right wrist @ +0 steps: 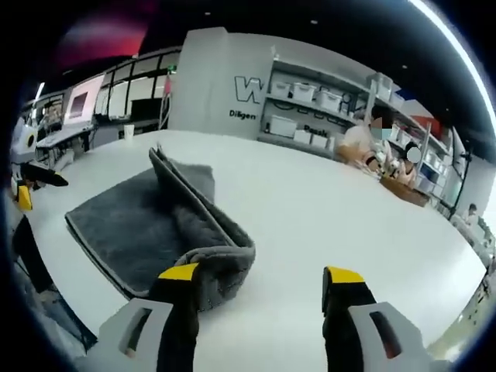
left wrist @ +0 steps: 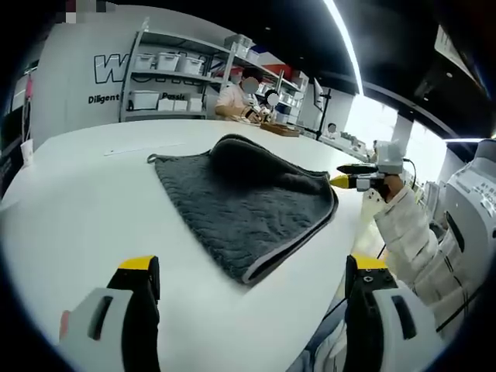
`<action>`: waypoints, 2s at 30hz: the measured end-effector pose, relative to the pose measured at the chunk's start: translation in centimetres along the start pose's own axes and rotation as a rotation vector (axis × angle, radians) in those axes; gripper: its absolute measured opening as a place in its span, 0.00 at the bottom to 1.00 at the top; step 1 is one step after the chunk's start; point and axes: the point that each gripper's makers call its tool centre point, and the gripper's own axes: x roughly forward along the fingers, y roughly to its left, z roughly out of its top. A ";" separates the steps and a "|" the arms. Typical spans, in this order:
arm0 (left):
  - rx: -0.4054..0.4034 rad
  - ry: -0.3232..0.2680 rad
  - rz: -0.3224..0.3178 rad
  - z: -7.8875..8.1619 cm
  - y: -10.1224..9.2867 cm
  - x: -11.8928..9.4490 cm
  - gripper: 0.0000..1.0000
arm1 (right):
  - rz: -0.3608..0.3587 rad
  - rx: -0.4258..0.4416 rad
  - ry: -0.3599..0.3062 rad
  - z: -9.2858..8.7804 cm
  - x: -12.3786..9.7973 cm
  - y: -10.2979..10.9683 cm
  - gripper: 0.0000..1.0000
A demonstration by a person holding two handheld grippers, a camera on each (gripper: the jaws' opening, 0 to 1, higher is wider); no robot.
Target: Open the folded towel by lifting each exposed corner and separating the folded layers until the towel lies flat within the target outline without major curled edges
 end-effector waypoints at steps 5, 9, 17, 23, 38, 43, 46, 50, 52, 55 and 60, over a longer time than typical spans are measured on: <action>-0.004 -0.005 0.003 0.0 0.2 -0.1 0.98 | 0.057 -0.045 0.011 1.5 -0.6 1.7 0.82; -0.008 -0.009 0.003 -0.1 0.3 -0.2 0.98 | 0.085 -0.091 0.043 1.9 -0.9 2.9 0.90; 0.002 -0.017 0.006 0.6 0.3 -0.1 0.98 | 0.133 -0.154 0.073 1.8 -2.0 4.5 0.98; 0.023 -0.048 0.003 2.8 0.5 1.0 0.96 | 0.160 -0.187 0.065 1.9 -2.3 5.7 0.99; -0.019 -0.085 -0.069 7.6 1.4 9.2 0.82 | 0.197 -0.181 0.110 -0.4 -1.4 6.5 0.99; -0.049 -0.093 -0.078 8.1 1.9 11.3 0.73 | 0.198 -0.171 0.099 -0.4 -1.6 6.4 0.99; -0.055 -0.085 -0.078 8.2 2.2 12.7 0.69 | 0.198 -0.166 0.099 -0.5 -1.6 6.3 0.99; -0.064 -0.056 -0.067 7.9 2.8 14.7 0.62 | 0.206 -0.162 0.095 -0.6 -1.6 6.5 0.98; -0.066 -0.054 -0.065 8.0 2.9 14.9 0.58 | 0.207 -0.162 0.095 -0.6 -1.6 6.5 0.97; -0.068 -0.053 -0.063 8.0 3.0 15.1 0.55 | 0.207 -0.161 0.095 -0.7 -1.6 6.5 0.97; -0.092 -0.003 -0.036 7.1 4.2 17.6 0.51 | 0.196 -0.142 0.086 -0.9 -1.8 5.9 0.96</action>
